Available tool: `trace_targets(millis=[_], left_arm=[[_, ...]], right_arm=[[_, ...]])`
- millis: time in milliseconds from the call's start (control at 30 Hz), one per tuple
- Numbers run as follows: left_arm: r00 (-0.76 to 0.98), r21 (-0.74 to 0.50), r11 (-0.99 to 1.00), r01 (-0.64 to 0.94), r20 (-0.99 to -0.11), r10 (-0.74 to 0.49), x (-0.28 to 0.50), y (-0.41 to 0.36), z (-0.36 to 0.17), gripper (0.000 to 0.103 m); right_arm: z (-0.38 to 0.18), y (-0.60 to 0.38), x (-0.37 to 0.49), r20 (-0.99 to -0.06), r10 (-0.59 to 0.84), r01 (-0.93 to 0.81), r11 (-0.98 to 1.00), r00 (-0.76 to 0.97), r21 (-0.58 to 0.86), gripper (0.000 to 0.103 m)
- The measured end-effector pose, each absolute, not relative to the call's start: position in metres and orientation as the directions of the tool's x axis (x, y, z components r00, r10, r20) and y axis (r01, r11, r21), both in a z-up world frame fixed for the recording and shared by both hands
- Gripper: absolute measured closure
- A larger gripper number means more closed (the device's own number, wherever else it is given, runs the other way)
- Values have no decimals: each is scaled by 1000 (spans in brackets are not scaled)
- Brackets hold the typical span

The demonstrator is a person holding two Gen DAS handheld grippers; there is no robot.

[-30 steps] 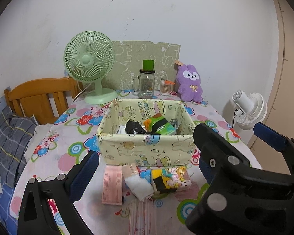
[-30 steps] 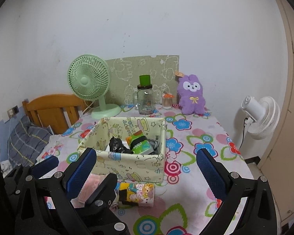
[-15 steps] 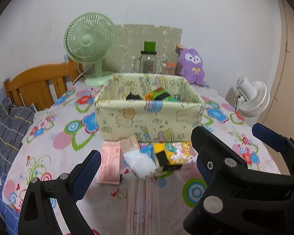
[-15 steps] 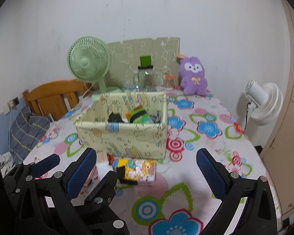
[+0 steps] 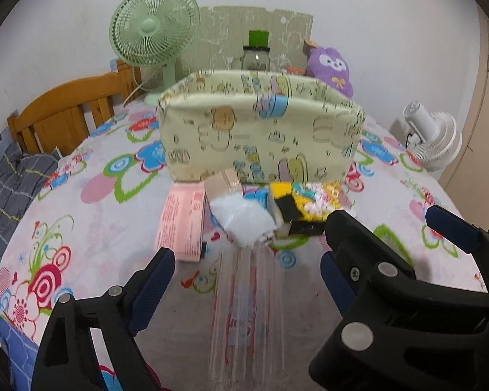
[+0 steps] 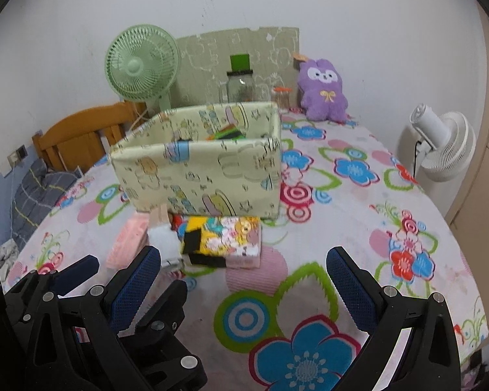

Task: Organize soft objects
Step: 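Grasp the clear plastic bag roll with the left gripper while the right reaches the yellow pouch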

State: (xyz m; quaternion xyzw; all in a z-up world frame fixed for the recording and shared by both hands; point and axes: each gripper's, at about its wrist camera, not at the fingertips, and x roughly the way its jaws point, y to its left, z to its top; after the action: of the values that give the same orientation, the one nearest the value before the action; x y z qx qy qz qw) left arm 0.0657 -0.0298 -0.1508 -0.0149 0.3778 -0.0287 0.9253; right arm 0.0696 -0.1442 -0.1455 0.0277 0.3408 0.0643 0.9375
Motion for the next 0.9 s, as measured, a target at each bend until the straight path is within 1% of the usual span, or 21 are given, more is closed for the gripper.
trace_targets(millis=[67,233,433,500,567,700,767,833,900], left_arm=[[698,-51,998,40,-713,-65,66,-30,-157,16],[670,-61,997,47,-739,-77,66,-30,-167,22],[666,-46,998,37,-744,-59,65,-31,-171,23],[669,-39,999,31,-741,-50,64,-31,-172,26],[673,-28,999,23,-739,-36,63,-31,-172,32],[672,-20,999,38,-739,-40,62,-33,-170,40],[673,-20,999,46,-738,-46,61,-34,-170,50],[674,-20,998,59,-737,-55,60,-36,-169,58],[673,-19,998,66,-737,-58,59,-37,-169,62]], right_arm=[[-151,-144,71,-652,140,-101,990,745,97,0],[-162,-144,71,-671,131,-90,991,730,96,0],[-170,-144,72,-689,127,-86,992,713,94,0],[-172,-144,73,-693,131,-87,991,709,98,0],[-173,-143,73,-696,130,-89,991,706,96,0],[-174,-142,73,-698,129,-88,992,704,94,0],[-174,-142,73,-700,126,-86,992,703,92,0],[-174,-142,73,-700,123,-85,992,703,89,0],[-174,-142,72,-701,122,-83,992,703,90,0]])
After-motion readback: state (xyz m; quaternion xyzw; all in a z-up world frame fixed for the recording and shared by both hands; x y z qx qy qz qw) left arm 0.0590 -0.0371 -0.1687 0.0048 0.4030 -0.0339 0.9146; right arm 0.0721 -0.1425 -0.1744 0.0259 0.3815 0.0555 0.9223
